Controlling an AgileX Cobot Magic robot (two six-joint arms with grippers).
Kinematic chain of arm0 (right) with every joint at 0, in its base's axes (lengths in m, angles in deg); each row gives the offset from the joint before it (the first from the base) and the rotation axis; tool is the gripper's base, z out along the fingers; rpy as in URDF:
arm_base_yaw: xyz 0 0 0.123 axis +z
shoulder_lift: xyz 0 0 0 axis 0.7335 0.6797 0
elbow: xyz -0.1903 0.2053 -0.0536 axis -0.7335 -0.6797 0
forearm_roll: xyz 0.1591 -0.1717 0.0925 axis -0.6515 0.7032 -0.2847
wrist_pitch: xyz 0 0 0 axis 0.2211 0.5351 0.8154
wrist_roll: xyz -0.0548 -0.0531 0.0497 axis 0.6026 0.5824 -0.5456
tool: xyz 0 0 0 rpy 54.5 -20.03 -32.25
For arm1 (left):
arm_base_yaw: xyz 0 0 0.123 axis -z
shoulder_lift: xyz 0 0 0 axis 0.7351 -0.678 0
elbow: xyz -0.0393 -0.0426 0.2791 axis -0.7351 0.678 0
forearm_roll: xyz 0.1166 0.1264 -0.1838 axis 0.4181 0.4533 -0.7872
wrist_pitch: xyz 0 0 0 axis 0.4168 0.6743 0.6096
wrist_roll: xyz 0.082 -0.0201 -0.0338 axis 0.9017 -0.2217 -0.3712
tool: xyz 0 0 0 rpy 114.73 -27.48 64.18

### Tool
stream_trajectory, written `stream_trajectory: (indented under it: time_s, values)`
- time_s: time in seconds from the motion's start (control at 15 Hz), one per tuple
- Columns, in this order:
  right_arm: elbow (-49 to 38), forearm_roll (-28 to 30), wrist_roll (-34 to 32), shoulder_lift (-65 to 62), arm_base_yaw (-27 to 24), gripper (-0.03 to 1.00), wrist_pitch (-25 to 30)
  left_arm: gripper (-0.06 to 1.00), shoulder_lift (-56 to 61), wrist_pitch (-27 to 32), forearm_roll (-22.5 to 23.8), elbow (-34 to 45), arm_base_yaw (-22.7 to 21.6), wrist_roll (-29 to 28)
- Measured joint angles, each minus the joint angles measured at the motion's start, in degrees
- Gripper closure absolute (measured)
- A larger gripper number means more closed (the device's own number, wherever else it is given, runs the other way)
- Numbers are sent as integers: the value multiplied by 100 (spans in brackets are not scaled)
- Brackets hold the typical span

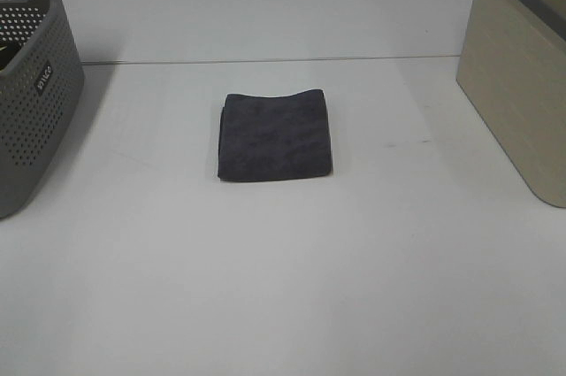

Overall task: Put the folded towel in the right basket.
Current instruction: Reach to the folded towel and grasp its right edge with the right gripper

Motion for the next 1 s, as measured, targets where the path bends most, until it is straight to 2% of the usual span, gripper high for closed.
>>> stream_trajectory:
  time_s: [0.47, 0.6, 0.73, 1.0]
  values:
    - [46, 46, -29, 166, 0, -2, -92, -4, 0, 0, 0, 0, 0, 0]
    - [103, 69, -29, 756, 0, -2, -579, -4, 0, 0, 0, 0, 0, 0]
    - [115, 29, -29, 1604, 0, -2, -1295, -4, 0, 0, 0, 0, 0, 0]
    - [401, -269, 0, 3375, 0, 0, -2406, -4, 0, 0, 0, 0, 0, 0]
